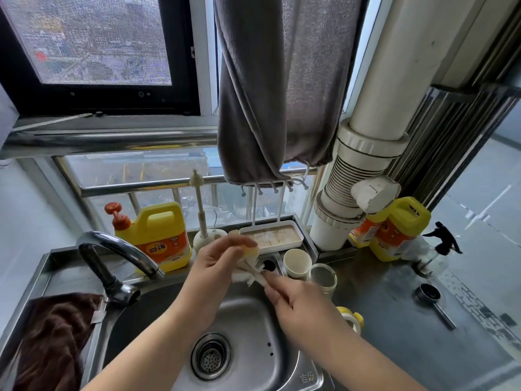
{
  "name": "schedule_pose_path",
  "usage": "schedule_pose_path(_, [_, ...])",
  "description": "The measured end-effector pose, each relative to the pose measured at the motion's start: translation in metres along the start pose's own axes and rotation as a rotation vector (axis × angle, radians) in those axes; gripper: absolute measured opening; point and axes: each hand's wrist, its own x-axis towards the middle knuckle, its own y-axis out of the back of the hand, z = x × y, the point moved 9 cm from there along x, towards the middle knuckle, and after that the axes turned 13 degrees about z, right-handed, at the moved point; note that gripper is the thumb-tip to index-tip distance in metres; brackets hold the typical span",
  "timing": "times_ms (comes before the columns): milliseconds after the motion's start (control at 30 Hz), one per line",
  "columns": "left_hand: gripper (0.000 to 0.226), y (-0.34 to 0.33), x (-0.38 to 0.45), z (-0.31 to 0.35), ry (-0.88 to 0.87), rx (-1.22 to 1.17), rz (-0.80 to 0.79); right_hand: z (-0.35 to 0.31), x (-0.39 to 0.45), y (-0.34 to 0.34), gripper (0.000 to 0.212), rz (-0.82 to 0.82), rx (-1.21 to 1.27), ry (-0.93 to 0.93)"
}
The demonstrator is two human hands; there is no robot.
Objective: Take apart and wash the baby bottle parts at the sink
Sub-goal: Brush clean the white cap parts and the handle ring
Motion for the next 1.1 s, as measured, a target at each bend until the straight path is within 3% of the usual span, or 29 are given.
schedule_pose_path(167, [0.023,-0.001,-0.009,-0.007,0.049,-0.121,-0.029,0.008,-0.021,-0.030,0.012,-0.319,0.684,-0.573])
schedule_pose_path(233, [0.022,-0.003,-0.011,-0.007,0.070,-0.141,-0.039,0.000,-0.034,-0.038,0.021,-0.465,0.890,-0.749])
schedule_pose_path(300, [0.020,-0.003,-0.012,-0.008,0.090,-0.136,-0.029,-0.006,-0.038,-0.044,0.029,-0.497,0.979,-0.793])
schedule_pose_path(367, [0.023,0.003,-0.008,-0.010,0.107,-0.118,0.011,0.001,-0.031,-0.041,0.031,-0.398,0.786,-0.661])
schedule_pose_path(500, [0.033,0.015,0.003,-0.006,0.121,-0.111,0.115,-0.003,-0.004,0.002,0.035,0.087,-0.320,0.139])
schedule_pose_path(567, [0.030,0.013,0.005,-0.004,0.136,-0.129,0.109,-0.013,-0.005,0.020,0.038,0.211,-0.583,0.230])
schedule_pose_path(600, [0.032,0.011,0.005,-0.005,0.142,-0.136,0.097,-0.016,-0.003,0.019,0.039,0.195,-0.584,0.220])
schedule_pose_path(700, [0.038,0.008,0.002,-0.006,0.146,-0.199,0.079,-0.009,0.001,0.008,0.038,0.061,-0.154,0.013])
schedule_pose_path(800, [0.021,0.005,-0.001,-0.007,0.133,-0.246,0.045,-0.006,0.001,-0.009,0.030,-0.065,0.173,-0.121])
schedule_pose_path(967, [0.023,-0.003,-0.009,-0.009,0.220,-0.361,0.003,-0.008,-0.029,-0.033,0.009,-0.475,0.839,-0.713])
schedule_pose_path(1033, [0.023,-0.005,-0.009,-0.010,0.241,-0.338,-0.003,-0.019,-0.036,-0.038,0.003,-0.569,1.003,-0.746])
schedule_pose_path(1100, [0.026,-0.003,-0.004,-0.014,0.256,-0.244,0.013,-0.017,-0.036,-0.044,0.009,-0.552,1.030,-0.759])
